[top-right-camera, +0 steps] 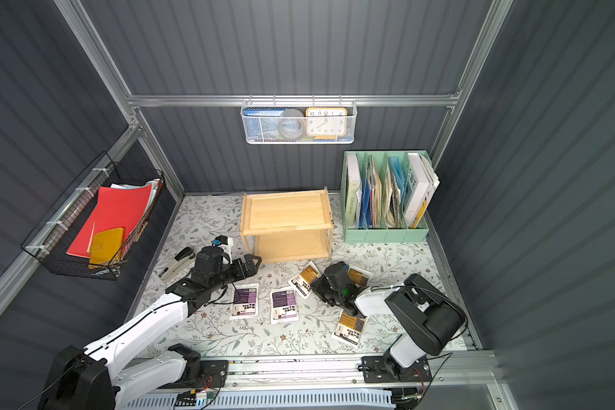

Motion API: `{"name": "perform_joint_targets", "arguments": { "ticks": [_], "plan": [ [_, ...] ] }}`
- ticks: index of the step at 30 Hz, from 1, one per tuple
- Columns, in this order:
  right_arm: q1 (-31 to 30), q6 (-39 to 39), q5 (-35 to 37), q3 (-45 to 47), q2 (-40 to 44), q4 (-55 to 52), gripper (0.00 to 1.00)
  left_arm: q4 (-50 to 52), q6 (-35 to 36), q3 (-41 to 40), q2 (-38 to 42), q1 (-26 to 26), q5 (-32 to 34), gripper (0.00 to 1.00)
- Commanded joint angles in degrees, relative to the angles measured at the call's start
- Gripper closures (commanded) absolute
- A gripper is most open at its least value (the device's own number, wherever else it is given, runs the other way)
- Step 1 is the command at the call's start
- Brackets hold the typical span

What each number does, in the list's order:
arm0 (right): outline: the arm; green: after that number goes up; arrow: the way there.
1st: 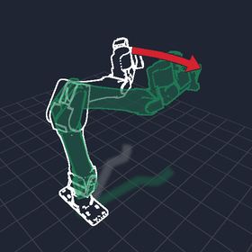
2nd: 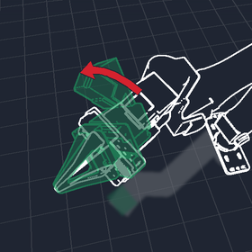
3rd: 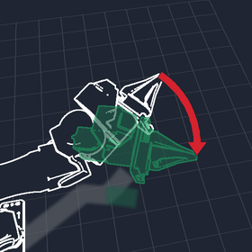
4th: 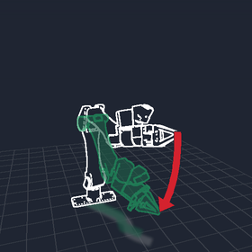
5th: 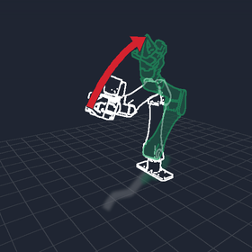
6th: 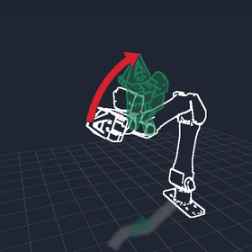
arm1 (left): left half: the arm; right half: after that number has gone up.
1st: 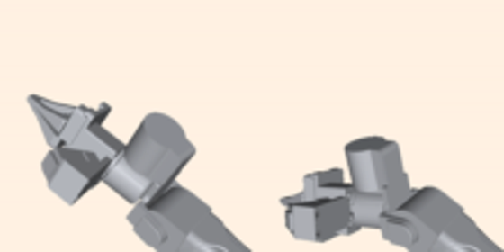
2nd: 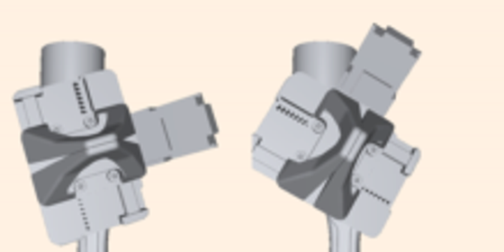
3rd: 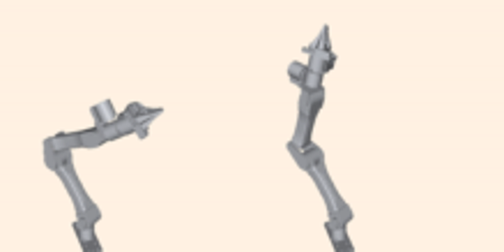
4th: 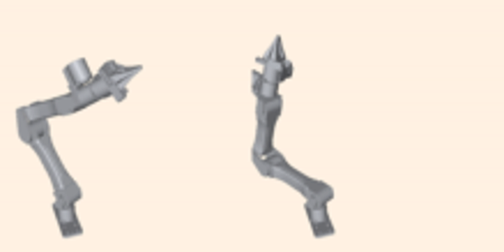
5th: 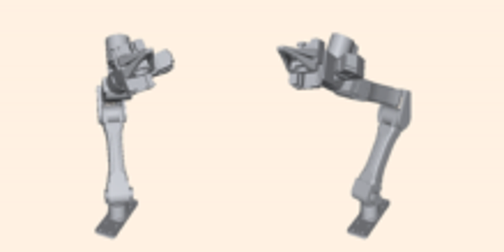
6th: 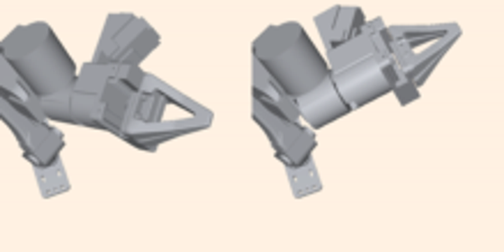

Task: Place the bagged coffee beans on the shelf by color
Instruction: Pick up the bagged coffee beans at the center of the board.

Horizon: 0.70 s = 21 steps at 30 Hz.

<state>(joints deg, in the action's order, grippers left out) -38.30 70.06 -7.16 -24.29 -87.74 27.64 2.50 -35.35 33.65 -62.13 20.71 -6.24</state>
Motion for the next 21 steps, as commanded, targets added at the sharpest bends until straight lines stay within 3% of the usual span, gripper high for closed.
{"name": "perform_joint_targets", "arguments": {
  "ticks": [1,12,21],
  "plan": [
    [0.24,-0.86,2.43,1.43,4.63,-6.14,0.98,0.11,1.6,2.16,-0.38,0.38,-0.67,0.0],
    [0.93,-6.36,7.13,0.01,28.46,-29.81,1.0,4.54,4.21,9.31,-2.0,0.38,-0.94,0.0],
    [1.0,-14.23,-5.73,-9.69,35.27,-43.84,1.0,11.85,6.9,16.41,-0.24,0.38,-3.98,0.0]
  ]
}}
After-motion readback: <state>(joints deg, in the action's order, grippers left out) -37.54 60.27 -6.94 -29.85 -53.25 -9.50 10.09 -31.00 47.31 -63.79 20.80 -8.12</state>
